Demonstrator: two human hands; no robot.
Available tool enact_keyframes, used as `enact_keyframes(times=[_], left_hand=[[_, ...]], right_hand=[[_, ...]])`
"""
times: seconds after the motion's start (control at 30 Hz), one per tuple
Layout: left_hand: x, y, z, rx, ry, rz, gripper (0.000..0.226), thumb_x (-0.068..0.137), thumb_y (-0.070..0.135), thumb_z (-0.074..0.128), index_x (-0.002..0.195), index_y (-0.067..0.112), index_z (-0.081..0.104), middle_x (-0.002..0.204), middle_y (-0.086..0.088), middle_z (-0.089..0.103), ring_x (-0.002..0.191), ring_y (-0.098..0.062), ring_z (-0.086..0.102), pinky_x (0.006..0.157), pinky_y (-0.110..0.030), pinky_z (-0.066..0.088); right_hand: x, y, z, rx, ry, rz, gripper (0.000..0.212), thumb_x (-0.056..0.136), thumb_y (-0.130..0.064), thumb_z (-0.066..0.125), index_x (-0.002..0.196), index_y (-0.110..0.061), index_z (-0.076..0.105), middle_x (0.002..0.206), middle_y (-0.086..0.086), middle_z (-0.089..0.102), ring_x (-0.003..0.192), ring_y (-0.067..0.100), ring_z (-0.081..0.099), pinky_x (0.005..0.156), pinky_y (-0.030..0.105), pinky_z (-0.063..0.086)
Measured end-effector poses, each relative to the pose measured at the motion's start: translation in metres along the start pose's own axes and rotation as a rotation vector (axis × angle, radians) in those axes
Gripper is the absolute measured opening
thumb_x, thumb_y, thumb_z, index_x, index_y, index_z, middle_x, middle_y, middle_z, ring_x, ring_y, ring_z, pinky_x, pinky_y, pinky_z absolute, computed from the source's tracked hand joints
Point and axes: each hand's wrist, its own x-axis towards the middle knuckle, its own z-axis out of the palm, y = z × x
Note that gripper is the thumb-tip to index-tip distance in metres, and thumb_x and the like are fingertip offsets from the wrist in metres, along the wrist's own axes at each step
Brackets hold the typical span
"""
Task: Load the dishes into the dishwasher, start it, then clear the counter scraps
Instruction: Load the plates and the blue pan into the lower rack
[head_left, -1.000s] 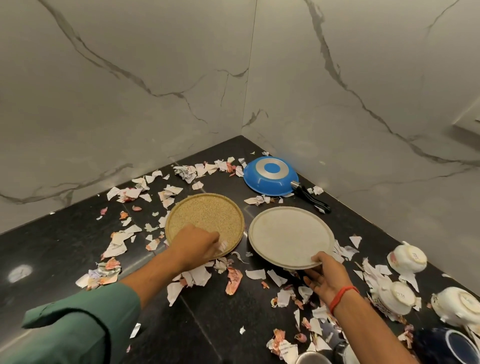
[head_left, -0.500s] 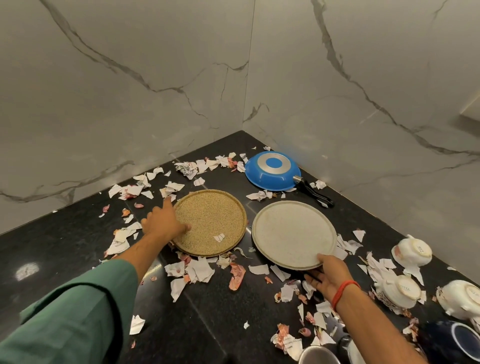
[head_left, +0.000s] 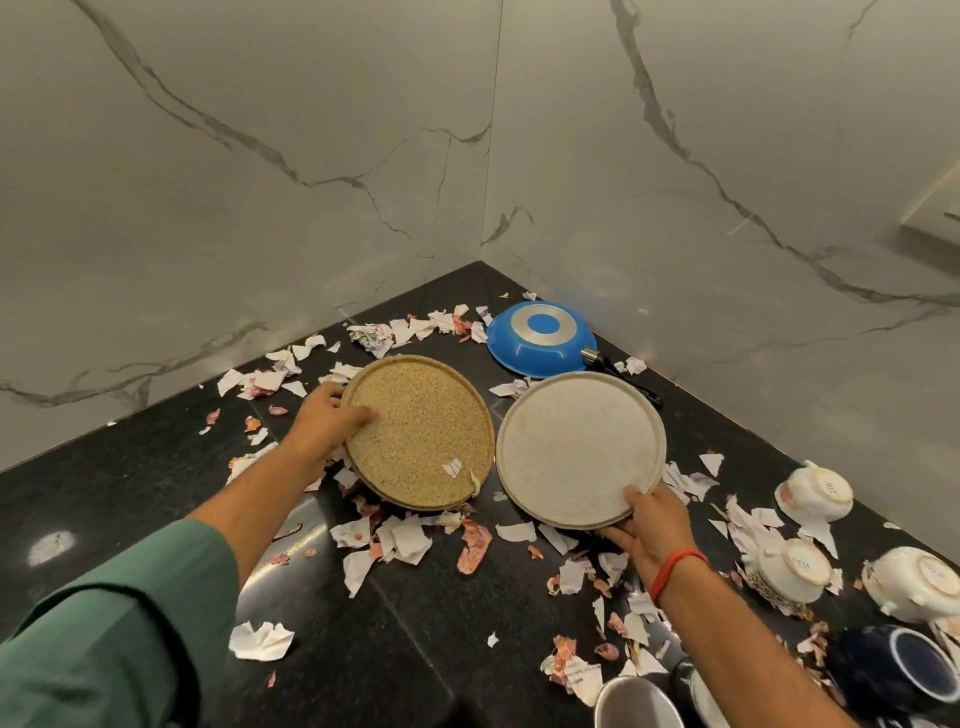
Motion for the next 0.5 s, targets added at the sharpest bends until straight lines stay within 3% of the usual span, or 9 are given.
enact_keyframes(times=[0.1, 0.2, 0.33, 0.4, 0.5], left_hand=[[-0.025, 0.015, 0.006, -0.043, -0.089, 0.046, 0.026, 0.099, 0.013, 0.063, 0.124, 0.01, 0.055, 0.118, -0.01, 0.062, 0.102, -0.021, 0.063, 0.071, -0.027, 0.048], [-0.051, 0.016, 0.007, -0.067, -0.173, 0.067, 0.025, 0.106, 0.014, 0.051, 0.131, 0.014, 0.049, 0.121, -0.008, 0.063, 0.109, -0.024, 0.065, 0.083, -0.034, 0.055], [-0.076, 0.003, 0.0, -0.122, -0.106, 0.126, 0.02, 0.109, 0.013, 0.044, 0.119, 0.017, 0.06, 0.119, -0.008, 0.069, 0.104, -0.02, 0.068, 0.082, -0.036, 0.057], [-0.091, -0.003, -0.01, -0.145, -0.072, 0.206, 0.02, 0.109, 0.017, 0.045, 0.116, 0.021, 0.064, 0.12, -0.008, 0.07, 0.107, -0.022, 0.068, 0.091, -0.044, 0.057], [-0.123, -0.004, -0.028, -0.152, -0.052, 0.384, 0.022, 0.109, 0.018, 0.046, 0.116, 0.023, 0.066, 0.11, -0.001, 0.071, 0.105, -0.017, 0.067, 0.091, -0.041, 0.055]], right_hand=[[-0.01, -0.003, 0.003, 0.018, 0.008, -0.024, 0.043, 0.106, -0.009, 0.041, 0.147, -0.02, 0.044, 0.143, 0.011, 0.055, 0.123, 0.036, 0.058, 0.092, 0.053, 0.055], [-0.026, -0.007, 0.005, 0.138, -0.022, 0.01, 0.045, 0.103, -0.001, 0.045, 0.144, -0.018, 0.045, 0.138, 0.013, 0.057, 0.111, 0.035, 0.062, 0.084, 0.051, 0.056], [-0.049, -0.004, 0.01, 0.31, -0.1, 0.062, 0.055, 0.093, 0.014, 0.049, 0.14, -0.015, 0.046, 0.134, 0.016, 0.058, 0.096, 0.034, 0.063, 0.057, 0.05, 0.062], [-0.064, 0.003, 0.014, 0.356, -0.104, 0.068, 0.059, 0.092, 0.015, 0.049, 0.142, -0.015, 0.045, 0.136, 0.018, 0.056, 0.098, 0.036, 0.062, 0.05, 0.048, 0.06], [-0.088, 0.013, 0.017, 0.412, -0.071, 0.027, 0.052, 0.098, 0.005, 0.05, 0.144, -0.019, 0.044, 0.137, 0.017, 0.056, 0.113, 0.04, 0.058, 0.048, 0.05, 0.059]])
